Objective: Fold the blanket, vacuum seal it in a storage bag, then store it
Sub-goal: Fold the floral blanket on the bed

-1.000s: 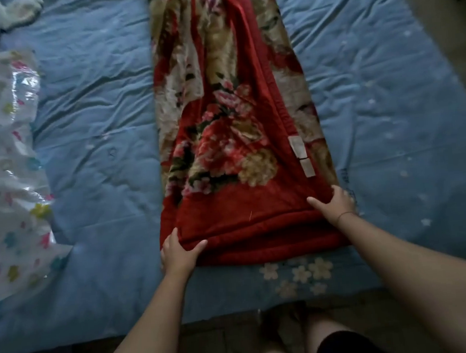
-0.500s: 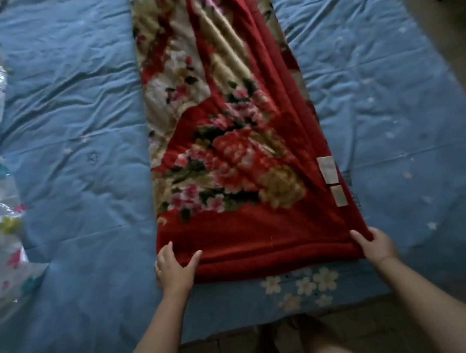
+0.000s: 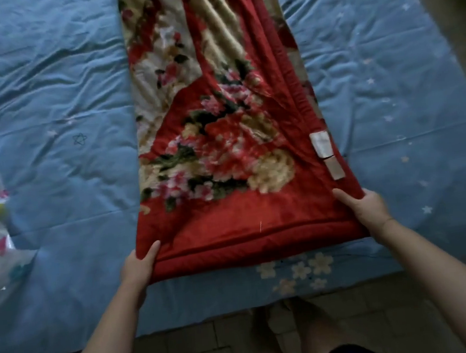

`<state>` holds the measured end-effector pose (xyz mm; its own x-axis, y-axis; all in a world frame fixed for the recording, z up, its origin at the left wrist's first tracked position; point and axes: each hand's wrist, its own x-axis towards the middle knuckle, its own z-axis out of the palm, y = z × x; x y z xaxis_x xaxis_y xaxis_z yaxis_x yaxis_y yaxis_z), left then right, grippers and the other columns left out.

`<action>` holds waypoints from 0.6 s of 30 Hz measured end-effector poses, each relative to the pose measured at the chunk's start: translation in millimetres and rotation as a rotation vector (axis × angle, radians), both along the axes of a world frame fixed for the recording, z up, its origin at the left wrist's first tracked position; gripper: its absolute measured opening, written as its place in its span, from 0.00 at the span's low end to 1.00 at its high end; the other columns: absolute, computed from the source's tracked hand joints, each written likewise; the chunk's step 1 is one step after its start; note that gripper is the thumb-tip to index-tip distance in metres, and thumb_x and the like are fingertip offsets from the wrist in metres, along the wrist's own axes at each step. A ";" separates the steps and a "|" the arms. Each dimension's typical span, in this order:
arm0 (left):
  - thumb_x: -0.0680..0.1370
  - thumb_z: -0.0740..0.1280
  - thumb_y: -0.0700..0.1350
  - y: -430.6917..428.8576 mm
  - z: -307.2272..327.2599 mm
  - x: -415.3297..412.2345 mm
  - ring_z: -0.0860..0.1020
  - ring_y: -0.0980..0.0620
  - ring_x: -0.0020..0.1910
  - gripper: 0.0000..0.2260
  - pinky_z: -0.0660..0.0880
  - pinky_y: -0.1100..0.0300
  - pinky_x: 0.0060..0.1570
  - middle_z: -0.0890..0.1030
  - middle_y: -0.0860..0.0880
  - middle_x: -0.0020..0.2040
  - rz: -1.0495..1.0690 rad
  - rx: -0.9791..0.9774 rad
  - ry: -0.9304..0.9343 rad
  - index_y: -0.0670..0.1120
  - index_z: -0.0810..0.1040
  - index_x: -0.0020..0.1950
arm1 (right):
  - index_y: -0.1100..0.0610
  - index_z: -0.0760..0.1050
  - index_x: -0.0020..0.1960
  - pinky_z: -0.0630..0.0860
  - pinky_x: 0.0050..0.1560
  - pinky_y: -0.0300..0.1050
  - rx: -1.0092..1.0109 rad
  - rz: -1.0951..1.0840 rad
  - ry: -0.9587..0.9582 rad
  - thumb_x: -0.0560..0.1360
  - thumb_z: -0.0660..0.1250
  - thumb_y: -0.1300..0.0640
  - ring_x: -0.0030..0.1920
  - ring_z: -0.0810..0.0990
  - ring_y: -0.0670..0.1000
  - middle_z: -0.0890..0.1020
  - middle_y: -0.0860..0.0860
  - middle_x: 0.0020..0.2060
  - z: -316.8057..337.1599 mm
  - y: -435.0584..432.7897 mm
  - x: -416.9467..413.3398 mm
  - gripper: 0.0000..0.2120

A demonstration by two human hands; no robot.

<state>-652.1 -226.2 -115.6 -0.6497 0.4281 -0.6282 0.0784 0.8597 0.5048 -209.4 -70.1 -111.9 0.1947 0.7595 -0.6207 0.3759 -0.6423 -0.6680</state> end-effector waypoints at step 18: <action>0.76 0.70 0.55 -31.8 25.9 8.9 0.80 0.42 0.53 0.21 0.77 0.49 0.55 0.82 0.41 0.55 0.068 0.101 -0.174 0.42 0.78 0.63 | 0.61 0.79 0.51 0.73 0.49 0.50 0.076 0.176 -0.226 0.73 0.70 0.46 0.47 0.80 0.59 0.82 0.58 0.43 32.9 -13.8 12.2 0.18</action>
<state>-643.2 -258.0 -89.7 -0.5648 0.4538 -0.6892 -0.0733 0.8043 0.5897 -197.2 -83.8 -79.0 0.1827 0.8364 -0.5167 0.6221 -0.5054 -0.5981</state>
